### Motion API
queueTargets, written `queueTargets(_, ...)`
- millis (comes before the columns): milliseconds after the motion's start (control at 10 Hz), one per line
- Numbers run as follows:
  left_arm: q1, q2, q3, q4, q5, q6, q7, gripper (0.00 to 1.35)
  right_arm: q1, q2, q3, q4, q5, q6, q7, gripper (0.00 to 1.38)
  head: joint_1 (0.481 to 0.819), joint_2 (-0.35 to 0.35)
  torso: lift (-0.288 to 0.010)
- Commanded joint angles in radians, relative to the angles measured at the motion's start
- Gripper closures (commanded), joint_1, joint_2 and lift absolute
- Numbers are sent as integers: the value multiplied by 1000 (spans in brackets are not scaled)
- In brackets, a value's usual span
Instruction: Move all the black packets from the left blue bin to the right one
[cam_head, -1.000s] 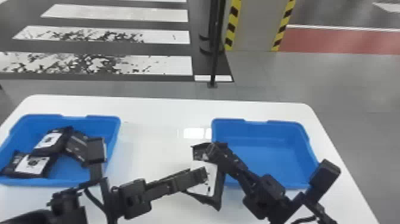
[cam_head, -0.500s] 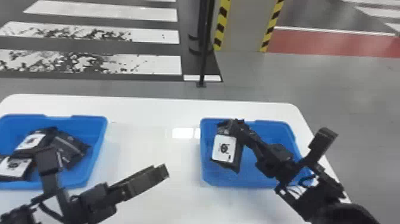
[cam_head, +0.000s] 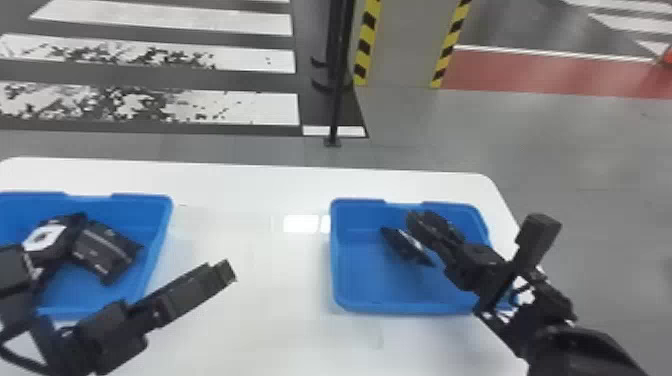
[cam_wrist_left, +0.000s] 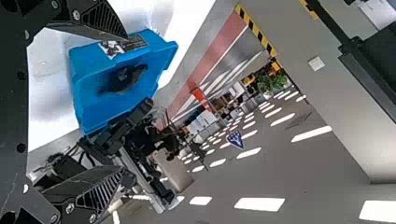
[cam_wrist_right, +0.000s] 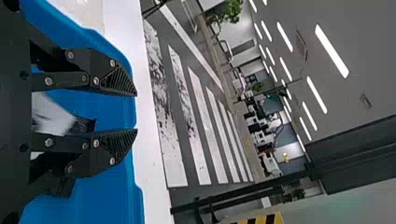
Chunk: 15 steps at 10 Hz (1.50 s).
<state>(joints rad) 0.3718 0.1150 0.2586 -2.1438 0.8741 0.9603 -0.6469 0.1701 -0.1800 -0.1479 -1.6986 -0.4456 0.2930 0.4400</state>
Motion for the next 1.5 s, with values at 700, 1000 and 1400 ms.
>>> queueTargets(700,-80,8,168,-32,-250,66,102,174,539,139,-10,-551,168,-322,-196,110,695,-95,-145)
queueTargets(1000,-144,8,210,-32,-342,134,219,176,625,145,36,-575,125,-318,-195,128,695,20,-145)
queueTargets(1400,-249,-1,236,88,-306,144,395,176,635,134,46,-565,81,-283,-193,147,695,128,-145)
